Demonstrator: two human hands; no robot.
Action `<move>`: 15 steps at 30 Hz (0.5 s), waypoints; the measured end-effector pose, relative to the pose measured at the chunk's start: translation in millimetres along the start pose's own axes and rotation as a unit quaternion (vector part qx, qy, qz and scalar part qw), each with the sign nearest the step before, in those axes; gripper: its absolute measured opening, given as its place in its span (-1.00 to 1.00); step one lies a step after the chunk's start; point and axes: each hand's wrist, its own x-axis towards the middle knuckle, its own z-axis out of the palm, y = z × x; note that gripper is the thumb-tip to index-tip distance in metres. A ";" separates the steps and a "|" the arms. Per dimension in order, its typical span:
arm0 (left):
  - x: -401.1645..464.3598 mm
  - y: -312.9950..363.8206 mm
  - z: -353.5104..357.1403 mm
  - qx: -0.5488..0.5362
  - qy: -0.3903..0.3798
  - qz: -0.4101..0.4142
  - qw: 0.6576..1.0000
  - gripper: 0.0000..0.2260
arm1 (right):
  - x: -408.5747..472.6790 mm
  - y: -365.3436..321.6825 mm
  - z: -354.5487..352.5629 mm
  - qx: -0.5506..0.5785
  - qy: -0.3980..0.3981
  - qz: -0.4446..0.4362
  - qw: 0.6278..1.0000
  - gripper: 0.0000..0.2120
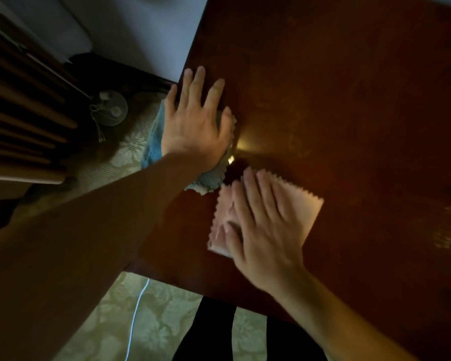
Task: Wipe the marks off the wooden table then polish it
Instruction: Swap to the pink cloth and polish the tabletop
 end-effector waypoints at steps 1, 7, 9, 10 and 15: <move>-0.7 0.4 0.0 -0.002 0.002 0.000 1.000 -0.47 | -4.6 -1.3 2.2 -0.001 0.003 -0.011 1.000 -0.35; -1.8 1.5 0.5 -0.011 0.000 -0.004 1.000 -0.47 | 70.9 65.0 -10.4 0.028 0.011 -0.009 1.000 -0.34; -1.9 2.6 0.8 -0.008 0.005 -0.006 1.000 -0.48 | 103.3 79.7 -18.9 0.022 0.009 0.080 0.996 -0.31; -2.0 2.9 1.0 -0.007 0.008 -0.007 1.000 -0.48 | 109.5 79.0 -19.6 0.020 0.010 0.098 0.995 -0.31; -3.0 1.2 0.5 -0.010 0.018 -0.012 1.000 -0.50 | 57.1 34.4 -8.1 0.030 0.012 -0.005 0.999 -0.35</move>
